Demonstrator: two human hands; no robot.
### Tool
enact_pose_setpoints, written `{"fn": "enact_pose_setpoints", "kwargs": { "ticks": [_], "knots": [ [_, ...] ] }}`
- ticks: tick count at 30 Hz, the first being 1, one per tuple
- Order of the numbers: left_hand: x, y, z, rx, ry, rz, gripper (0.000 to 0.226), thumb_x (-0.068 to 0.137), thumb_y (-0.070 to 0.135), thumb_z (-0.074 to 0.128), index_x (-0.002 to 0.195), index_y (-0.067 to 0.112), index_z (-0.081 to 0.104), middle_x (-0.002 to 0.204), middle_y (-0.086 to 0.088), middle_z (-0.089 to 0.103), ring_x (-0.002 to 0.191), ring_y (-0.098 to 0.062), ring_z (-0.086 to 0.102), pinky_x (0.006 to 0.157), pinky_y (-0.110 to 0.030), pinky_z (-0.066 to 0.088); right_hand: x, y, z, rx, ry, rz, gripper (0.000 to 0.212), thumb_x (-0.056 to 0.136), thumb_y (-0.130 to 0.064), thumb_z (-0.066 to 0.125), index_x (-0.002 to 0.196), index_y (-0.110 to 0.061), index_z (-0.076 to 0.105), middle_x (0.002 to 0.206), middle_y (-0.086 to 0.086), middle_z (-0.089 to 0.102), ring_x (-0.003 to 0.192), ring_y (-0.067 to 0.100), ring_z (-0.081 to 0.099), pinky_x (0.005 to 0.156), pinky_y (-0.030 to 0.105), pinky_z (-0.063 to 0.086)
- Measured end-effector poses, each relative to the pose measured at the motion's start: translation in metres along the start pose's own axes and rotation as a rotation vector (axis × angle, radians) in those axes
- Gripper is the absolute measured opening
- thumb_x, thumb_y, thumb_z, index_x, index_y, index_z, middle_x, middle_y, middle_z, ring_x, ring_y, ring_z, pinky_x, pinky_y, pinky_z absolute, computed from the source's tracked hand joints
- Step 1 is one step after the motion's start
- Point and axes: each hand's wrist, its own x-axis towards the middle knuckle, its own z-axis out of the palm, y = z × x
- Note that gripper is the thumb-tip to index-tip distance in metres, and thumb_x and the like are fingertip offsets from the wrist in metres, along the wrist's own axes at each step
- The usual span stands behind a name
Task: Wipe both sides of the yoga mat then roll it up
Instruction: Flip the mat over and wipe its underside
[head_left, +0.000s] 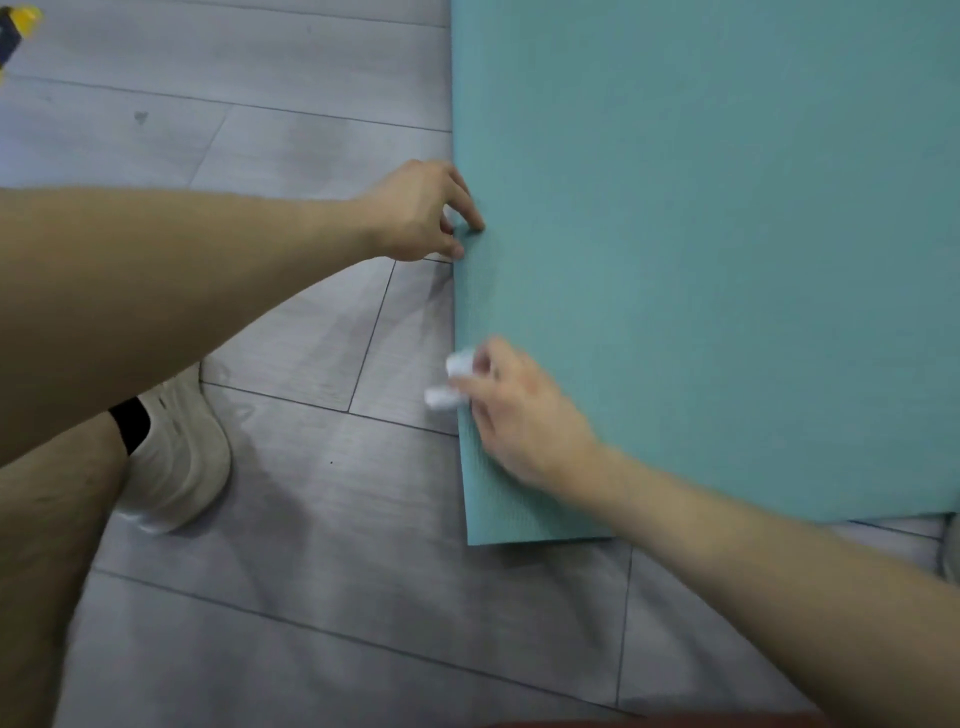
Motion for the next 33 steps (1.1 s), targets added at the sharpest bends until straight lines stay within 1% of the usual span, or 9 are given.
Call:
{"fn": "enact_pose_setpoints", "kwargs": {
  "ticks": [2, 6, 13, 18, 21, 23, 28, 30, 33],
  "knots": [
    [0.0, 0.001, -0.002, -0.014, 0.001, -0.011, 0.039, 0.081, 0.023, 0.091, 0.119, 0.025, 0.08, 0.139, 0.001, 0.06, 0.093, -0.017, 0.074, 0.1, -0.034, 0.052, -0.062, -0.01, 0.005, 0.096, -0.065, -0.124, 0.037, 0.1, -0.007, 0.052, 0.127, -0.022, 0.072, 0.121, 0.003, 0.051, 0.097, 0.024, 0.055, 0.091, 0.031, 0.049],
    [-0.002, 0.002, -0.002, 0.002, 0.005, -0.005, 0.04, 0.083, 0.023, 0.089, 0.121, 0.024, 0.079, 0.14, 0.002, 0.06, 0.097, -0.017, 0.075, 0.1, -0.034, 0.052, -0.063, -0.005, 0.001, 0.104, -0.088, -0.156, 0.033, 0.099, -0.006, 0.059, 0.123, -0.022, 0.075, 0.109, 0.009, 0.055, 0.086, 0.028, 0.057, 0.073, 0.039, 0.055],
    [-0.004, 0.007, -0.001, 0.059, -0.055, -0.022, 0.047, 0.085, 0.025, 0.088, 0.13, 0.019, 0.075, 0.145, -0.004, 0.056, 0.103, -0.024, 0.074, 0.1, -0.036, 0.052, 0.078, 0.027, -0.022, -0.038, 0.091, 0.231, 0.042, 0.104, -0.012, 0.051, 0.135, -0.032, 0.07, 0.116, 0.013, 0.051, 0.103, 0.038, 0.058, 0.093, 0.045, 0.05],
    [-0.009, 0.01, 0.006, -0.009, -0.015, -0.055, 0.051, 0.081, 0.031, 0.091, 0.128, 0.022, 0.074, 0.142, -0.004, 0.054, 0.101, -0.023, 0.072, 0.101, -0.043, 0.054, -0.067, -0.005, 0.001, 0.098, -0.073, -0.162, 0.037, 0.1, -0.003, 0.057, 0.127, -0.02, 0.075, 0.109, 0.012, 0.056, 0.092, 0.025, 0.054, 0.084, 0.033, 0.047],
    [-0.012, 0.01, 0.011, -0.033, 0.019, -0.055, 0.051, 0.085, 0.026, 0.088, 0.132, 0.019, 0.071, 0.147, -0.006, 0.052, 0.102, -0.025, 0.072, 0.102, -0.036, 0.052, -0.096, 0.007, -0.01, 0.054, -0.174, -0.292, 0.036, 0.1, -0.008, 0.055, 0.126, -0.024, 0.075, 0.108, 0.009, 0.059, 0.089, 0.024, 0.059, 0.076, 0.033, 0.052],
    [-0.015, 0.01, 0.016, -0.053, 0.032, -0.068, 0.054, 0.085, 0.023, 0.087, 0.136, 0.018, 0.068, 0.155, -0.006, 0.048, 0.101, -0.027, 0.074, 0.102, -0.029, 0.049, -0.054, 0.025, -0.02, -0.011, -0.086, -0.227, 0.036, 0.101, -0.016, 0.05, 0.121, -0.027, 0.078, 0.104, 0.01, 0.06, 0.084, 0.027, 0.06, 0.072, 0.035, 0.051],
    [-0.022, 0.013, 0.029, -0.064, -0.012, -0.127, 0.071, 0.09, 0.028, 0.082, 0.154, 0.021, 0.053, 0.172, -0.006, 0.026, 0.109, -0.028, 0.072, 0.113, -0.03, 0.043, 0.077, 0.081, -0.045, -0.083, 0.198, 0.36, 0.035, 0.101, -0.014, 0.054, 0.125, -0.025, 0.077, 0.112, 0.016, 0.058, 0.101, 0.041, 0.064, 0.092, 0.039, 0.05],
    [-0.022, 0.013, 0.033, -0.081, -0.012, -0.138, 0.072, 0.091, 0.028, 0.08, 0.156, 0.021, 0.05, 0.173, -0.006, 0.023, 0.118, -0.029, 0.068, 0.115, -0.032, 0.041, 0.072, 0.065, -0.036, -0.078, 0.187, 0.387, 0.033, 0.101, -0.015, 0.054, 0.124, -0.022, 0.077, 0.11, 0.016, 0.058, 0.098, 0.042, 0.065, 0.089, 0.042, 0.052],
    [-0.021, 0.011, 0.035, -0.081, -0.015, -0.144, 0.077, 0.09, 0.028, 0.082, 0.158, 0.023, 0.047, 0.174, -0.006, 0.02, 0.128, -0.031, 0.063, 0.116, -0.03, 0.041, -0.006, 0.02, -0.017, 0.011, 0.066, 0.177, 0.031, 0.1, -0.013, 0.056, 0.126, -0.018, 0.074, 0.105, 0.015, 0.056, 0.086, 0.038, 0.061, 0.079, 0.041, 0.051]
  ]
}}
